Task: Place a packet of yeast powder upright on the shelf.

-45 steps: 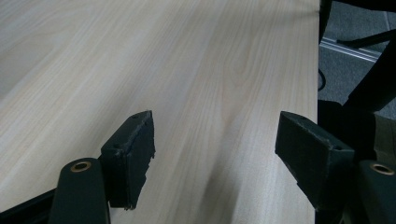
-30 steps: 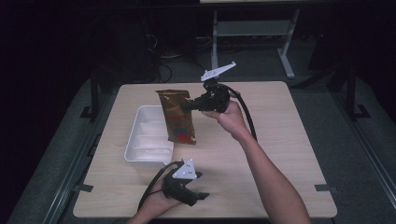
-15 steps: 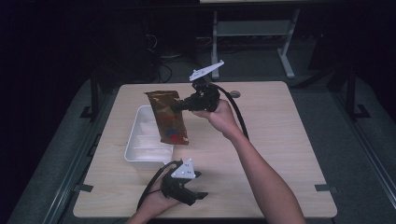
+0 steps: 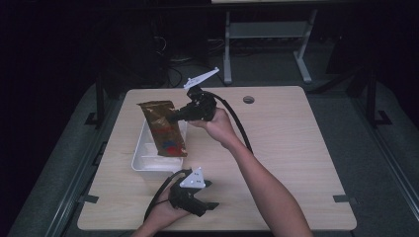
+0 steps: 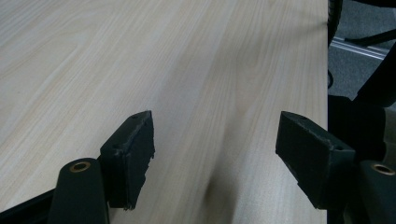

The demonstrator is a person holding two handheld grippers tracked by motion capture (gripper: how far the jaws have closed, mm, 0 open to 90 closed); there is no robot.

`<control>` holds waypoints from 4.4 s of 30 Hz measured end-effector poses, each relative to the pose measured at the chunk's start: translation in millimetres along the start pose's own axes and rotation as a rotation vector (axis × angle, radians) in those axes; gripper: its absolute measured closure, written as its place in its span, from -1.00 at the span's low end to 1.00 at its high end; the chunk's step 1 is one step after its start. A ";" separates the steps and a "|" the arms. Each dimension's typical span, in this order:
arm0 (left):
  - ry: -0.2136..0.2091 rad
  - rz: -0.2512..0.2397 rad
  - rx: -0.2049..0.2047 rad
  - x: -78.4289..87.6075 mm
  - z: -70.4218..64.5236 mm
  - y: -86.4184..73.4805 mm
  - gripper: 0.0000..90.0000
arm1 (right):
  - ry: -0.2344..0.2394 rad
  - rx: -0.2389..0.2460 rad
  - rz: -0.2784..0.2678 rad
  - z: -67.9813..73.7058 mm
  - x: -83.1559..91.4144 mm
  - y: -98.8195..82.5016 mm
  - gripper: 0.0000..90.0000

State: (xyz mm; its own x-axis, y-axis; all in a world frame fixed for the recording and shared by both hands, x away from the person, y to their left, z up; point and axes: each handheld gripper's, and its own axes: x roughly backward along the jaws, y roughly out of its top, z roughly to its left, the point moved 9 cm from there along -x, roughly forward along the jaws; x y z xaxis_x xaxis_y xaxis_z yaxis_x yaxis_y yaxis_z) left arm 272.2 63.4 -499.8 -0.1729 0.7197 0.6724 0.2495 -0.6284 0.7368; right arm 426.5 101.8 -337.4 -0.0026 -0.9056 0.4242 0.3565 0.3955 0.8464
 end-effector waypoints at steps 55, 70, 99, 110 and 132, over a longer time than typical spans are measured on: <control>0.000 0.012 0.007 -1.5 1.7 -3.5 -0.38 | 0.111 -0.088 0.095 -10.3 -72.1 -45.8 0.89; -0.002 0.017 0.002 -2.8 0.6 -3.8 -0.38 | 0.116 -0.109 0.094 -13.2 -73.3 -54.9 0.87; -0.006 0.033 -0.005 -6.2 -1.2 -4.9 -0.38 | 0.099 -0.140 0.107 -21.1 -60.2 -71.0 0.70; -0.006 0.031 -0.004 -5.4 -0.1 -4.7 -0.38 | 0.097 -0.138 0.113 -21.1 -54.6 -73.4 0.43; 0.002 0.014 0.007 -2.0 4.0 -3.2 -0.39 | 0.066 -0.133 0.087 -22.3 -20.6 -75.8 0.21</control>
State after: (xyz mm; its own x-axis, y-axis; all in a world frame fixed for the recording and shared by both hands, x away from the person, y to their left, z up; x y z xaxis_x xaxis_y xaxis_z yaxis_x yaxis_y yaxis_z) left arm 275.6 65.2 -503.7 -0.1708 0.7102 0.6830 0.2584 -0.6366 0.7266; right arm 420.4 87.1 -417.5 0.0936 -0.8785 0.4684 0.4735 0.4531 0.7553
